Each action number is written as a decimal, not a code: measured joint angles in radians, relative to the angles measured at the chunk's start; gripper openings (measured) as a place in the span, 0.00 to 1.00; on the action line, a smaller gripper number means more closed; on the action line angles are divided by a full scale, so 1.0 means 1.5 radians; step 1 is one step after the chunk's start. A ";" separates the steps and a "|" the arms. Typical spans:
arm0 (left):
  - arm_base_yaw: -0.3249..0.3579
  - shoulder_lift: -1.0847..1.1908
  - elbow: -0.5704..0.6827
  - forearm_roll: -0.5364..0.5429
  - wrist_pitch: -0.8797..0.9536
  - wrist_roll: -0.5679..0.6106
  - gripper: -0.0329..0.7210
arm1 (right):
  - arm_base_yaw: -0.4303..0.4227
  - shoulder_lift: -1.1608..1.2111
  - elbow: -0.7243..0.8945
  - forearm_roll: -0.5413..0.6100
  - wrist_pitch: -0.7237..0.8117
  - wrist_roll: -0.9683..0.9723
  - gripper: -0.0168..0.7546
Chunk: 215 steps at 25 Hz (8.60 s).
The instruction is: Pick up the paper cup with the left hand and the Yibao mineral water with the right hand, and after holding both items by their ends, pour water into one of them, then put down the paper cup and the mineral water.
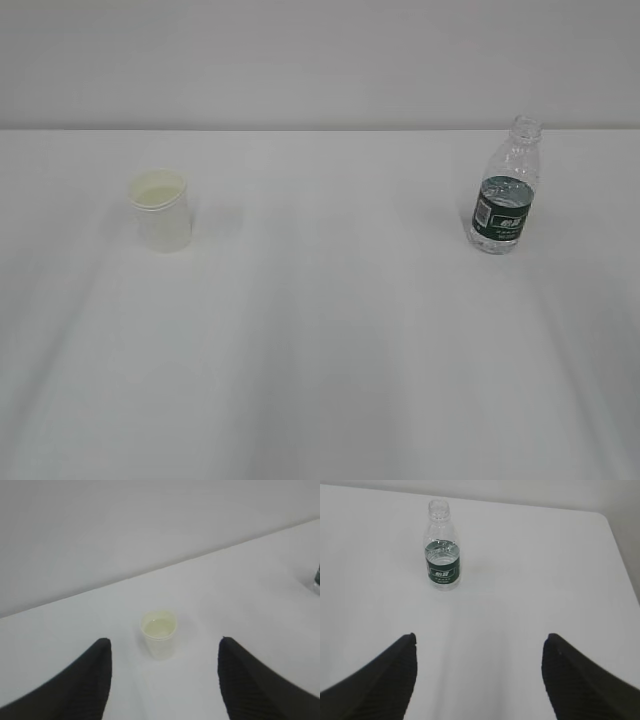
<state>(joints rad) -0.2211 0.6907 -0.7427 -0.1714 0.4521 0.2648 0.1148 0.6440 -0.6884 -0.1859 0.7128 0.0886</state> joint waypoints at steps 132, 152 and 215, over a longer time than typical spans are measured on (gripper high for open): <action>-0.011 -0.118 -0.001 -0.029 0.232 0.000 0.64 | 0.004 -0.441 0.118 0.023 0.299 -0.005 0.72; -0.011 -0.126 0.033 0.005 0.301 -0.065 0.64 | 0.004 -0.441 0.118 0.023 0.296 -0.005 0.72; -0.011 -0.347 0.147 0.065 0.425 -0.168 0.64 | 0.004 -0.441 0.118 0.023 0.296 -0.005 0.72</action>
<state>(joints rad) -0.2371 0.1696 -0.5217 -0.0735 1.0891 0.0121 0.1213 -0.0173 -0.5114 -0.1508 1.1565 0.0816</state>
